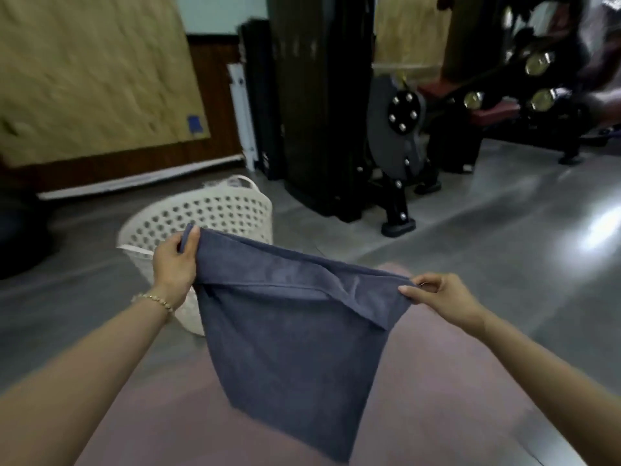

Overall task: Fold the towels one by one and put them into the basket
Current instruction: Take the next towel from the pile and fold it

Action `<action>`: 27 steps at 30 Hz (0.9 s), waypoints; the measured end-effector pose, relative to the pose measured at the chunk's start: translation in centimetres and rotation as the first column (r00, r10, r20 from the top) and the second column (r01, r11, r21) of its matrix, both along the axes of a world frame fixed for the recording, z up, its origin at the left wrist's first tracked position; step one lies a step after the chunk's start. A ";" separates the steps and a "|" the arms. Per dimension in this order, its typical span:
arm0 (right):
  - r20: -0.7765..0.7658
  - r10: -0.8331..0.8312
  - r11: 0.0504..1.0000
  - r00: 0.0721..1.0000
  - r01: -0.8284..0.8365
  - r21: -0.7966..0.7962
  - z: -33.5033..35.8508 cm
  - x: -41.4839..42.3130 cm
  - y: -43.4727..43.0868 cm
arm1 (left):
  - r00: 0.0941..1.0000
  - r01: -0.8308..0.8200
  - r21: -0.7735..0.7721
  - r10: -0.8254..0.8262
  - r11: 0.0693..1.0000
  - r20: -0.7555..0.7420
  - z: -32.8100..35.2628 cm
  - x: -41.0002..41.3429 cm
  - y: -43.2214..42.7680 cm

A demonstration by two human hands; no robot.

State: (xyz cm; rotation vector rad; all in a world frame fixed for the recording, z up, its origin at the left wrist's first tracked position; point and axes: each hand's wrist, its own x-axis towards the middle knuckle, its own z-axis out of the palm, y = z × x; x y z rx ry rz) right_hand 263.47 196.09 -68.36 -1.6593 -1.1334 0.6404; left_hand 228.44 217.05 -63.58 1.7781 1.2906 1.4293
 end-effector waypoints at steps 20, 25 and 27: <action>0.419 0.248 0.919 0.873 -0.349 0.185 21.9 -16.0 1.8 | 0.990 -0.063 0.219 0.089 0.974 -0.109 14.1 -22.8 -11.3; 0.403 0.053 0.953 0.914 -0.167 0.252 21.4 -15.3 2.2 | 0.962 -0.269 0.171 0.255 0.948 0.102 12.9 -25.5 -12.0; 0.370 0.162 0.955 0.915 -0.241 0.176 21.3 -16.3 2.1 | 0.960 -0.273 0.130 0.260 0.953 0.106 12.6 -25.9 -12.2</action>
